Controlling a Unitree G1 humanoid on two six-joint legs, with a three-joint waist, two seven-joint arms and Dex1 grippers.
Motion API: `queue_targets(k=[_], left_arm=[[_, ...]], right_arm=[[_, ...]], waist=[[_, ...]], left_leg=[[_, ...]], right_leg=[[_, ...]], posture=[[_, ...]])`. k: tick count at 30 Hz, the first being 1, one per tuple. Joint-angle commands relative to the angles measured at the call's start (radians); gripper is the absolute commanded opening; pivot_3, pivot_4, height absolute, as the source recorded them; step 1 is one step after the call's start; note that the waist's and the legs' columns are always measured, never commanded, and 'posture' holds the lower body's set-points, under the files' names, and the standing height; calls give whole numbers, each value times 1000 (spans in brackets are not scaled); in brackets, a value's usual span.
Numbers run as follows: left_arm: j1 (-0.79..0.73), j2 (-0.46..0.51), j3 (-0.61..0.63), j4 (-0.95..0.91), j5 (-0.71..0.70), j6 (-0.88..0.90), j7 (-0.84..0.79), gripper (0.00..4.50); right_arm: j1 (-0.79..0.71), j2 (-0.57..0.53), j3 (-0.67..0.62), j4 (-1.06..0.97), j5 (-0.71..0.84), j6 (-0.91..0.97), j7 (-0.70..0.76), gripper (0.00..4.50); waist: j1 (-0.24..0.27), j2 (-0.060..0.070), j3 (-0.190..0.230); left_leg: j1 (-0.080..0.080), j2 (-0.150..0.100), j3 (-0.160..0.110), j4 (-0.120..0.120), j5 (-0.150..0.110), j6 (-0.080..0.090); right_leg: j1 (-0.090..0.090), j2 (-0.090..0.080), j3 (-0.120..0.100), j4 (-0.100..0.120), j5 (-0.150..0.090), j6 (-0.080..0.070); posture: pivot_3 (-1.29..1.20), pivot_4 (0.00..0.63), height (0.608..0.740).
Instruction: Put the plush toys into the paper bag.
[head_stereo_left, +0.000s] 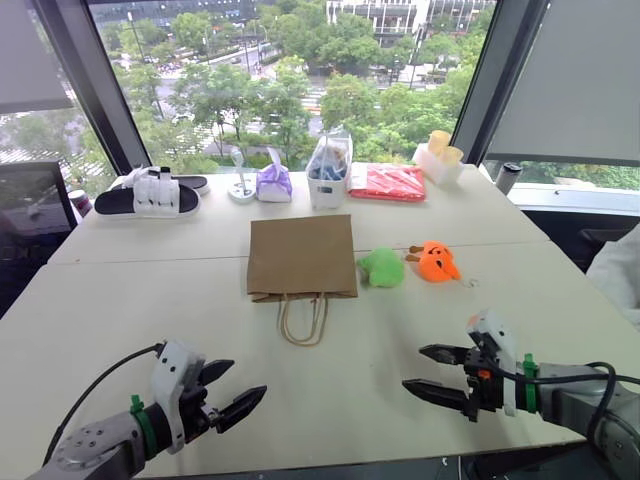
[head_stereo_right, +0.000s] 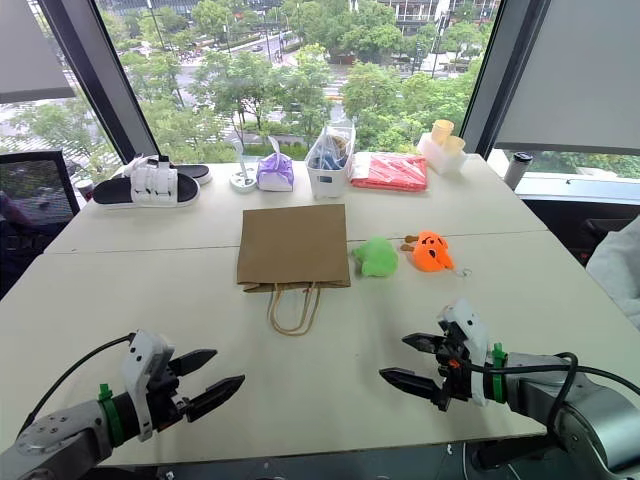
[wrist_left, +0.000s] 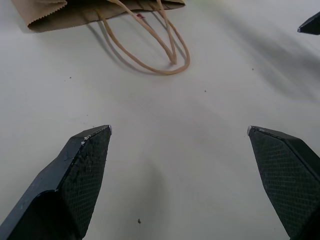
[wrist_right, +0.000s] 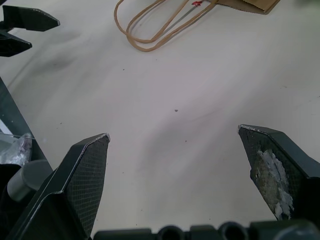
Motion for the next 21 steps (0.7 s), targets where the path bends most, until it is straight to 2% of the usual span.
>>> queue_targets(k=[1, 12, 15, 18, 21], left_arm=[[-1, 1, 15, -24, -6, -16, 0, 4500], [-26, 3, 45, -6, -28, -18, 6, 4500], [-76, 77, 60, 51, 33, -65, -53, 4500], [-195, 183, 52, 158, 95, -145, -162, 4500], [-284, 282, -24, 280, 236, -334, -304, 4500]], right_arm=[[-15, -2, -9, -11, -1, -12, 7, 4430], [-34, 6, -6, -10, 2, -1, -5, 4430], [-59, 17, -1, 3, 6, -1, -11, 4430], [-115, 32, 36, 23, -5, -6, -6, 4430], [-164, 45, 55, 24, 2, 5, -11, 4430]], waist=[[0, 0, 0], [0, 0, 0], [0, 0, 0], [0, 0, 0], [-1, 1, 1]], left_leg=[[0, 0, 0, 0, 0, 0], [0, 0, 0, 0, 0, 0], [0, 0, 0, 0, 0, 0], [0, 0, 0, 0, 0, 0], [0, 0, 0, 0, 0, 0]], right_leg=[[0, 0, 0, 0, 0, 0], [0, 0, 0, 0, 0, 0], [0, 0, 0, 0, 0, 0], [0, 1, -1, 0, 0, 0], [-1, 1, -1, 0, 0, -1]], posture=[[0, 150, 740], [0, 150, 740], [0, 150, 740], [0, 150, 740], [0, 150, 740]])
